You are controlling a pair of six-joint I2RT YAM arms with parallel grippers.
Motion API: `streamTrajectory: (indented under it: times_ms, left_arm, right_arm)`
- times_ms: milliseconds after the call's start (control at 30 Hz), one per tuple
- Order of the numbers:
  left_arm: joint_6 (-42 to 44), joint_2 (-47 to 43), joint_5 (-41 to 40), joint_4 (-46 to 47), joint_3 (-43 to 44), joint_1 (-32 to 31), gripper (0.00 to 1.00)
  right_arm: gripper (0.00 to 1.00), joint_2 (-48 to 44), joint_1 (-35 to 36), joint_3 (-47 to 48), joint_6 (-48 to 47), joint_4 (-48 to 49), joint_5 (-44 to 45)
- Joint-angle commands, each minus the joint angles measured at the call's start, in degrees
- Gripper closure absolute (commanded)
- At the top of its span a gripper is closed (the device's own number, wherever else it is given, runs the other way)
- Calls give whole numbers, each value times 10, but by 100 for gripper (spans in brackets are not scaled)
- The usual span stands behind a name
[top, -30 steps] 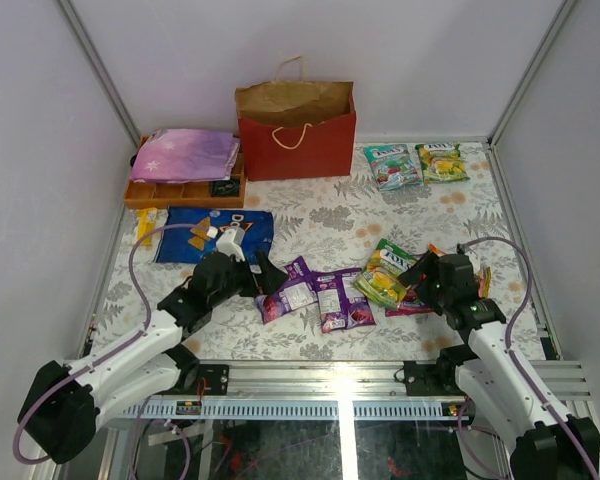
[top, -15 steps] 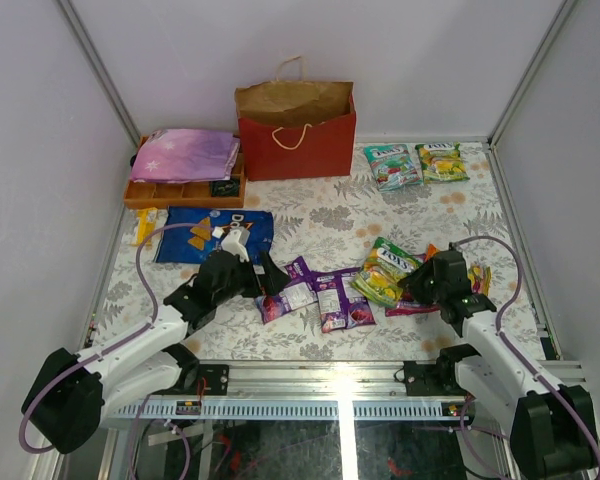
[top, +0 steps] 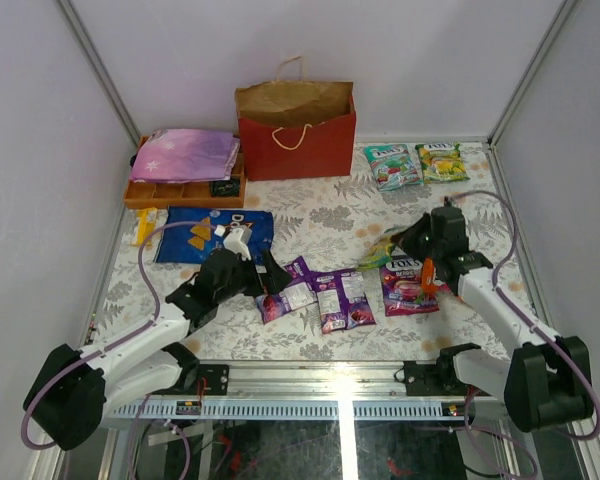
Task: Take the snacks out of the paper bag
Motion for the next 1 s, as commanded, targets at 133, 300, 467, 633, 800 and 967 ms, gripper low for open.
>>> streamTrajectory:
  times_ms: [133,300,467,633,800,967]
  left_arm:
    - [26,-22,-19,-15,34,-4,0]
    - [33,-13,-13,-23,41,-4,0]
    - [36,-4,-6,-22,43,-4,0]
    - [43,11,3,-26,47,-4,0]
    - [51,11,3,-37,53,-3,0]
    - [57,10,1,-57,63,-4,0]
  right_arm:
    - [100,119,-74,147,-42,89,-30]
    - [100,181,-173,154,-40,130,-49]
    - [100,224,-270,106,14,172,-62]
    - [100,239,-306,52,67,217,-11]
    - [100,261,-313,40,124,249,58]
    - [100,296,-314,53,182,285,108]
